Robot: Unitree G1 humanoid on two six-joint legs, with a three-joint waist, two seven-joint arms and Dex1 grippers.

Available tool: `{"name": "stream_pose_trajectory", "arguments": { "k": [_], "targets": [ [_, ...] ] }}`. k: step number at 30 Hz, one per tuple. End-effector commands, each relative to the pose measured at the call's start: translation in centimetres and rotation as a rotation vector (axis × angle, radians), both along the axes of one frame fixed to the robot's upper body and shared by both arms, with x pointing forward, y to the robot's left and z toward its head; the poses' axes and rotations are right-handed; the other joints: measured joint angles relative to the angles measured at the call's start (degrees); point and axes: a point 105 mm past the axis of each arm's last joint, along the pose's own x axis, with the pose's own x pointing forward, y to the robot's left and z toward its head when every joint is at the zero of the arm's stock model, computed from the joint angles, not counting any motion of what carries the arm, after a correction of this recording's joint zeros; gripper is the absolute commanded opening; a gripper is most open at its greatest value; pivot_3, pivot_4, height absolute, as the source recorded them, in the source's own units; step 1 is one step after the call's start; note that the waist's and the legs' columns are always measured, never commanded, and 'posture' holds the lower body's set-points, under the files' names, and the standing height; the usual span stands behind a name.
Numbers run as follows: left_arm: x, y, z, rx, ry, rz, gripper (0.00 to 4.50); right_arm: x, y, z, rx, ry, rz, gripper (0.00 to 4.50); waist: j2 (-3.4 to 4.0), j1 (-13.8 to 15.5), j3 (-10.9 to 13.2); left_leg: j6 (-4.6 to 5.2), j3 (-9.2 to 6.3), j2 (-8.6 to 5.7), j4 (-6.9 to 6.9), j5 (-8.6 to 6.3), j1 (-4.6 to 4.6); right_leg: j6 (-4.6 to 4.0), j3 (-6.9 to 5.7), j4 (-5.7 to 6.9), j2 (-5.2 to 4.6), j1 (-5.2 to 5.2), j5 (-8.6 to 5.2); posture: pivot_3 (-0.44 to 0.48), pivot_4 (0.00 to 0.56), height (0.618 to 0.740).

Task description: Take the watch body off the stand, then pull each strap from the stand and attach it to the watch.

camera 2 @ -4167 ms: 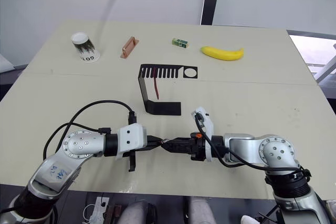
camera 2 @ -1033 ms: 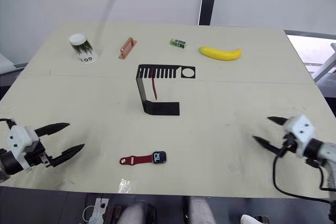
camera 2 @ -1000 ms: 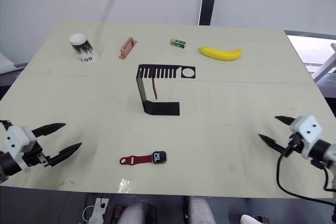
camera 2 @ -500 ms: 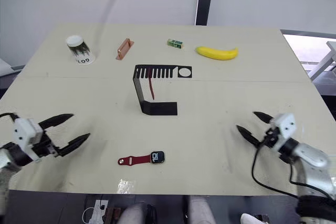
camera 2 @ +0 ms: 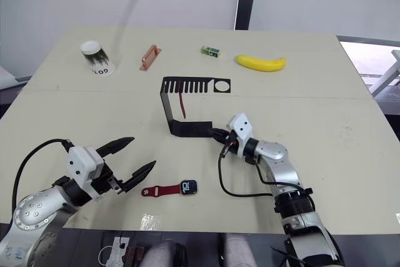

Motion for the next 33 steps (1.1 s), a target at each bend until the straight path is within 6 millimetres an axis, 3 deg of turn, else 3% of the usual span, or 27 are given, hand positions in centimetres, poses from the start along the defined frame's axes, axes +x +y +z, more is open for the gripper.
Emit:
{"name": "stream_pose_trajectory", "arguments": {
  "k": [1, 7, 14, 20, 23, 26, 33],
  "targets": [
    [-0.2, -1.5, 0.9, -0.011, -0.047, -0.005, 4.50, 0.8, 1.2, 1.1, 0.002, -0.017, 0.009, 0.04, 0.00, 0.0, 0.0, 0.00, 0.00, 0.01, 0.01, 0.00, 0.00, 0.00, -0.01, -0.01, 0.00, 0.00, 0.00, 0.000, 0.150, 0.739],
    [0.3, -2.9, 0.7, -0.036, -0.057, 0.006, 4.50, 1.6, 2.5, 0.8, -0.032, 0.007, 0.037, 0.04, 0.00, -0.1, 0.0, -0.01, -0.01, 0.01, 0.00, 0.00, 0.01, 0.00, -0.02, 0.00, 0.01, 0.00, 0.00, 0.000, 0.150, 0.739],
    [1.2, -5.1, 2.2, -0.139, -0.067, 0.024, 4.50, 1.7, 2.0, -1.2, -0.066, 0.067, 0.030, 0.04, -0.01, -0.1, 0.0, 0.00, -0.01, 0.01, 0.02, 0.01, 0.00, 0.01, -0.02, 0.07, 0.01, 0.01, 0.01, 0.000, 0.150, 0.739],
    [2.7, -6.1, 2.8, -0.127, -0.088, 0.083, 4.50, 1.3, 1.8, -2.2, -0.081, 0.094, 0.051, 0.04, -0.03, -0.1, 0.0, -0.02, -0.02, 0.01, 0.02, 0.02, 0.02, 0.01, -0.02, 0.08, 0.02, 0.02, 0.01, 0.000, 0.150, 0.739],
    [3.5, -6.4, 2.7, -0.129, -0.079, 0.110, 3.68, 1.1, 2.0, -2.3, -0.073, 0.113, 0.061, 0.00, -0.03, -0.1, -0.1, -0.03, -0.01, 0.01, 0.02, 0.03, 0.02, 0.01, -0.01, 0.10, 0.02, 0.02, 0.01, 0.000, 0.150, 0.739],
    [3.9, -7.4, 2.5, -0.142, -0.064, 0.089, 2.25, 1.0, 2.3, -2.3, -0.071, 0.119, 0.075, 0.00, -0.04, -0.1, -0.1, -0.03, -0.01, 0.01, 0.02, 0.03, 0.02, 0.01, -0.01, 0.10, 0.02, 0.02, 0.01, 0.000, 0.150, 0.739],
    [5.4, -8.0, 2.2, -0.103, -0.092, 0.145, 2.25, 1.0, 2.6, -2.5, -0.080, 0.135, 0.090, 0.00, -0.03, -0.1, -0.1, -0.05, -0.01, 0.01, 0.03, 0.04, 0.04, 0.01, -0.01, 0.08, 0.03, 0.02, 0.01, 0.000, 0.150, 0.739]
  ]
}}
